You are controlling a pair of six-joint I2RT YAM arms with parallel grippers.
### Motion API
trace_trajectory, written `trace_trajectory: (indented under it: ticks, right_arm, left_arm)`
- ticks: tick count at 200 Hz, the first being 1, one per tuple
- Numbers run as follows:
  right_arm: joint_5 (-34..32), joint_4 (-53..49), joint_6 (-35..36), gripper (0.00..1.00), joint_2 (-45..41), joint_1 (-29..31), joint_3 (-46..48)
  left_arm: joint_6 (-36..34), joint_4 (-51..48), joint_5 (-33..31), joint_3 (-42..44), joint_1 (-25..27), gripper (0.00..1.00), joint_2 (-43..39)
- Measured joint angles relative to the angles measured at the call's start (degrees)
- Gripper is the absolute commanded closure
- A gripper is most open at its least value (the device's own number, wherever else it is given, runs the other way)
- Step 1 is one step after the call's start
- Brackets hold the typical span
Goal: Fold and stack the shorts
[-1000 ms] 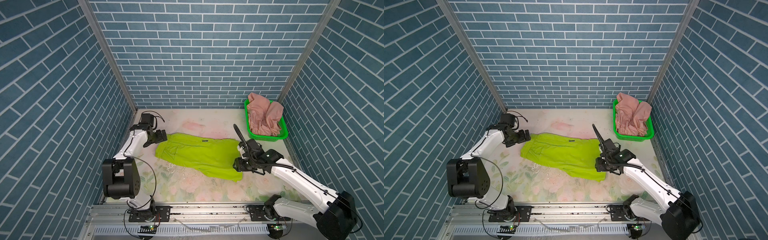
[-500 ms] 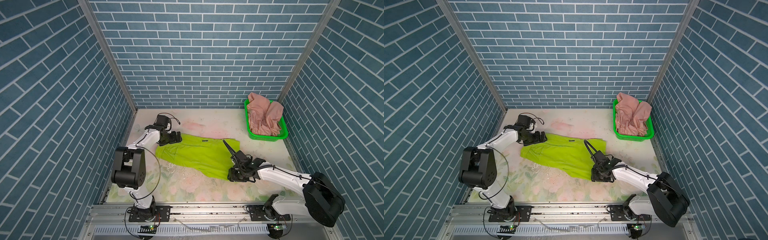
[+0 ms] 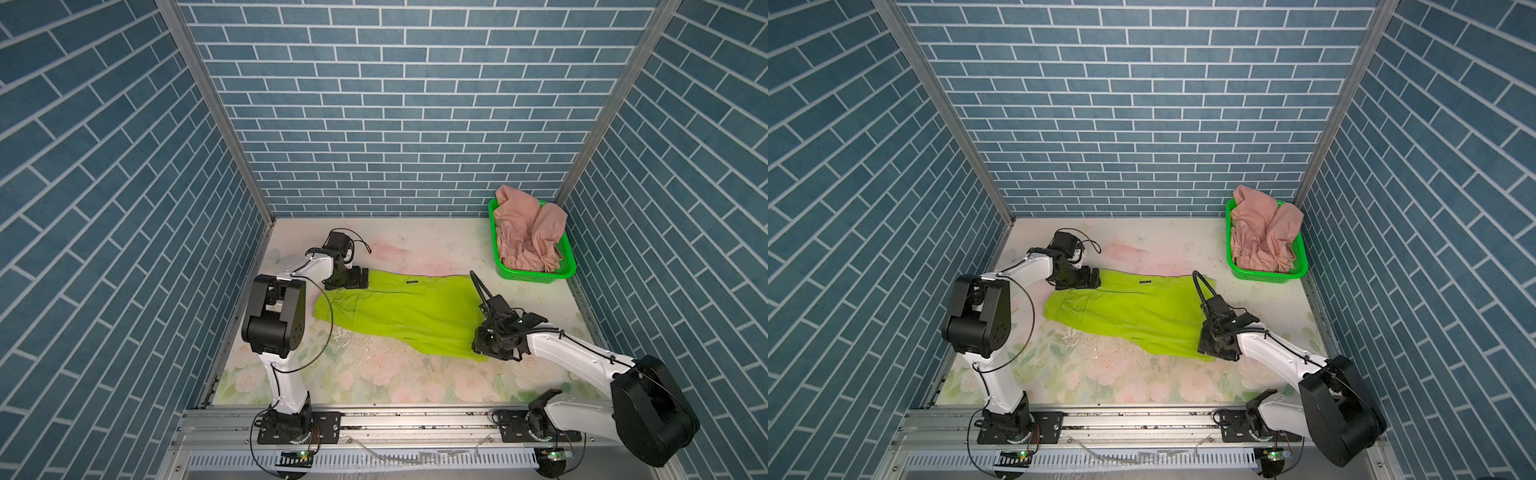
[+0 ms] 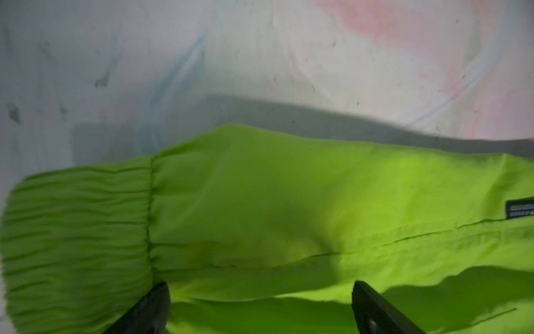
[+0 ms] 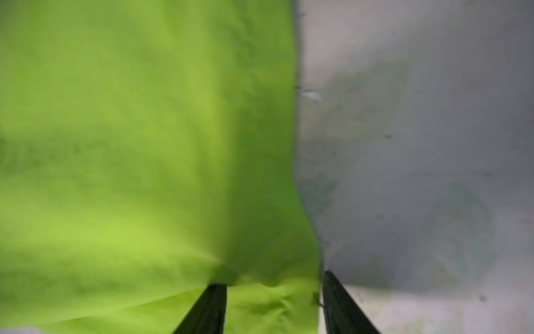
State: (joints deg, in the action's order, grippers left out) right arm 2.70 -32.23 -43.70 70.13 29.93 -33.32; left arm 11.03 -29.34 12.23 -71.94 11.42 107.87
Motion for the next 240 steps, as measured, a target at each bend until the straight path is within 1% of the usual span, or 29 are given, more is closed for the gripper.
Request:
trace_trajectory:
  ticks: [31, 45, 67, 80, 93, 102, 122, 141, 153, 161, 185, 197, 206, 229, 240]
  right_arm:
    - [-0.6, -3.3, 4.3, 0.45, -0.2, -6.7, -2.4]
    - [-0.6, -3.9, 6.5, 0.44, 0.4, -8.7, -4.6]
    - [0.1, -3.9, 10.5, 0.44, 0.8, -9.2, -8.1]
    - [0.2, -3.9, 12.9, 0.44, 0.8, -7.6, -10.4]
    - [-0.5, -4.5, 15.2, 0.43, 0.9, -4.1, -13.2]
    - [-1.1, -4.7, 16.9, 0.41, 1.2, -0.5, -15.4]
    - [-2.5, -3.2, 21.2, 0.38, 3.6, 9.5, -20.5]
    - [-3.7, 1.0, 25.2, 0.36, 7.2, 18.8, -23.6]
    - [-4.6, 3.8, 27.7, 0.34, 10.1, 23.6, -25.2]
    - [-5.4, 5.6, 29.2, 0.33, 12.5, 26.3, -26.5]
    - [-8.0, 9.1, 34.7, 0.31, 21.9, 33.2, -33.4]
    - [-9.2, 10.4, 37.4, 0.31, 27.5, 35.9, -38.4]
    - [-10.0, 11.3, 39.6, 0.30, 32.0, 37.6, -42.7]
    - [-10.5, 13.7, 44.0, 0.28, 41.6, 41.4, -51.1]
    - [-10.7, 13.9, 46.1, 0.28, 45.8, 43.1, -54.9]
  left_arm:
    - [3.2, 1.7, 1.0, 8.2, 0.9, 0.00, -6.4]
    - [4.5, 1.5, 2.0, 11.2, 1.4, 0.00, -9.1]
    - [5.3, -0.7, 2.4, 11.9, 1.6, 0.00, -10.6]
    - [5.3, -3.2, 2.4, 10.0, 1.6, 0.00, -10.6]
    - [5.2, -6.5, 2.4, 6.2, 1.7, 0.00, -10.7]
    - [5.0, -8.5, 1.9, 2.7, 1.7, 0.00, -11.1]
    - [4.1, -12.5, -0.4, -5.1, 1.4, 0.00, -14.2]
    - [2.7, -15.9, -2.4, -10.7, -0.3, 0.00, -19.7]
    - [2.0, -17.4, -3.1, -12.0, -3.2, 0.00, -23.8]
    - [1.8, -18.3, -3.4, -12.1, -6.2, 0.00, -26.6]
    - [1.5, -20.4, -2.6, -9.7, -18.8, 0.00, -33.5]
    - [1.2, -21.5, -2.3, -7.9, -23.8, 0.00, -35.7]
    - [0.7, -22.7, -2.1, -6.9, -26.1, 0.00, -36.8]
    - [-0.5, -24.4, -1.4, -5.0, -29.0, 0.00, -37.8]
    - [-0.9, -24.5, 0.4, -3.7, -31.0, 0.00, -37.9]
